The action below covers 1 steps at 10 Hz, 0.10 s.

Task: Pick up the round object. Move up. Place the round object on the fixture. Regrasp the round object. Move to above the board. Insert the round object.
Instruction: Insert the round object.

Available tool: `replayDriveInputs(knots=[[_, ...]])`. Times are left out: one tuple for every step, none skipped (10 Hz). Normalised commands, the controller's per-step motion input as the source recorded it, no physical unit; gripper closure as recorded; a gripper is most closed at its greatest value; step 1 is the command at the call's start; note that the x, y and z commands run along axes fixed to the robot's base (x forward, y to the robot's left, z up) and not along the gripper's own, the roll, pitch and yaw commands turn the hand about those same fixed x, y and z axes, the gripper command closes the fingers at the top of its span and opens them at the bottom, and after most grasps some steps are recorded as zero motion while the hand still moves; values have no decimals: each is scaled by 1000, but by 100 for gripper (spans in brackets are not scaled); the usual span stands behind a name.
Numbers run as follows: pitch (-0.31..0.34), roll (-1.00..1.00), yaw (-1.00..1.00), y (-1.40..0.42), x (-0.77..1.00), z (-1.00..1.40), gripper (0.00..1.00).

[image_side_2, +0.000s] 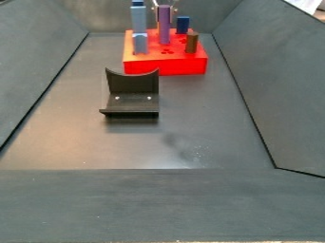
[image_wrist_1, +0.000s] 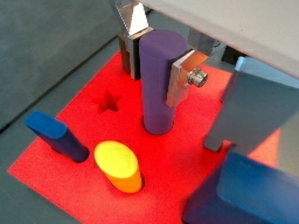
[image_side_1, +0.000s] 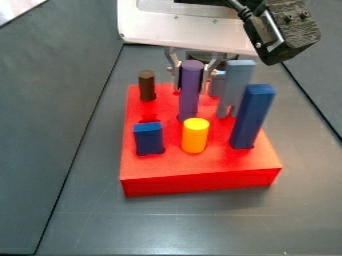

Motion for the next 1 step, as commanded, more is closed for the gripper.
replayDriveInputs(knots=[[0,10,0,-14,0,0,100]])
